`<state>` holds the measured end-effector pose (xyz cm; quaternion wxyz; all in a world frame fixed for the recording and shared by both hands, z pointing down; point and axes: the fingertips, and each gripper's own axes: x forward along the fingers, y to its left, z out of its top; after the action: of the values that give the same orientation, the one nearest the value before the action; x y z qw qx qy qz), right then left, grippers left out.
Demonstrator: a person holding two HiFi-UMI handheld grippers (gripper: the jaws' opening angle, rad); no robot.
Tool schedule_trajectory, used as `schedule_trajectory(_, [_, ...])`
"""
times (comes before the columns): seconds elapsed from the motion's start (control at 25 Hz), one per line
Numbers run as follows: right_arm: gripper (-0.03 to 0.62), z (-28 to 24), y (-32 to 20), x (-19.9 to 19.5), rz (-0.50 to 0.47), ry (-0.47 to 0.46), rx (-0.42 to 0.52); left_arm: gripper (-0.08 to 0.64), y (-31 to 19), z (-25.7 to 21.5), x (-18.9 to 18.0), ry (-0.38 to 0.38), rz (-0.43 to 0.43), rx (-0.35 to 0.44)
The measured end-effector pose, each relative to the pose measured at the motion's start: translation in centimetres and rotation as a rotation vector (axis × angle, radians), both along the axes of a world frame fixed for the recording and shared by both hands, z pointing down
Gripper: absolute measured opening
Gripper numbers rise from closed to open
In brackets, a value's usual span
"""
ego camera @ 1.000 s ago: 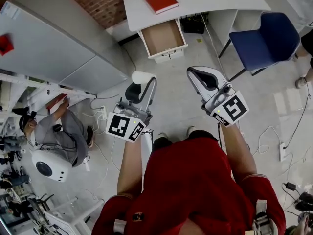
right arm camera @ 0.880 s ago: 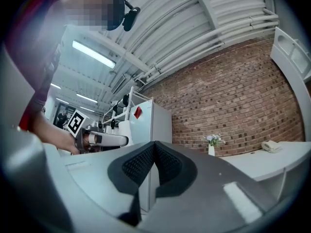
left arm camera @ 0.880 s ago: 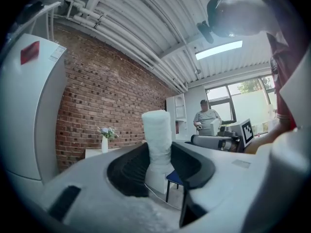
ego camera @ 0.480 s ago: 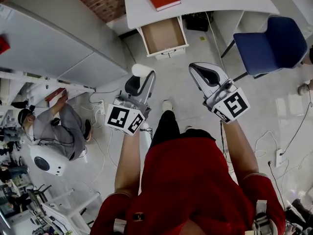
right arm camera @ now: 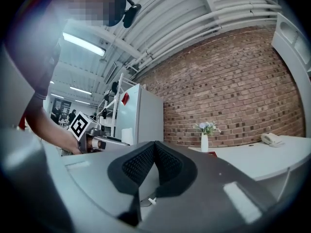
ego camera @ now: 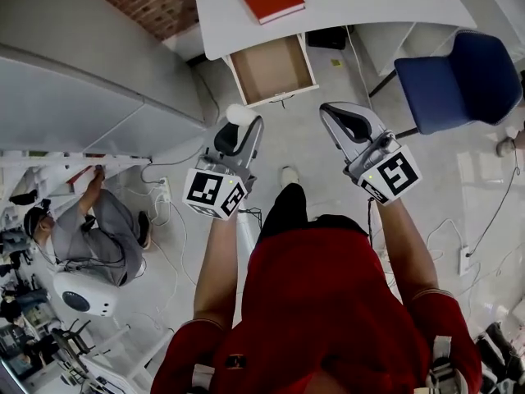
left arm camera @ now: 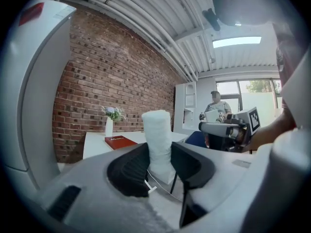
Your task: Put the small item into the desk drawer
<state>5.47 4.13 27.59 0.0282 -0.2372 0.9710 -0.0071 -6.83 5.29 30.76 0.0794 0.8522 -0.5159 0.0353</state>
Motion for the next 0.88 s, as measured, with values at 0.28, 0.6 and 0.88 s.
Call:
schedule_trajectory(0.28, [0.011,2.7,-7.4,-3.8,0.059,0.038,-0.048,0.137,-7.8,5.0,-3.7,0.009,0.041,-0.093])
schedule_trajectory(0.6, [0.011,6.6,-13.2,-7.8,0.107,0.108,-0.075,0.137,-14.4,11.7,-7.2,0.008,0.07,-0.202])
schedule_trajectory(0.88, [0.011,10.5,-16.2,-8.9,0.113,0.163,-0.105,0.137,-17.8,18.0,-8.2,0.016,0.06,-0.348])
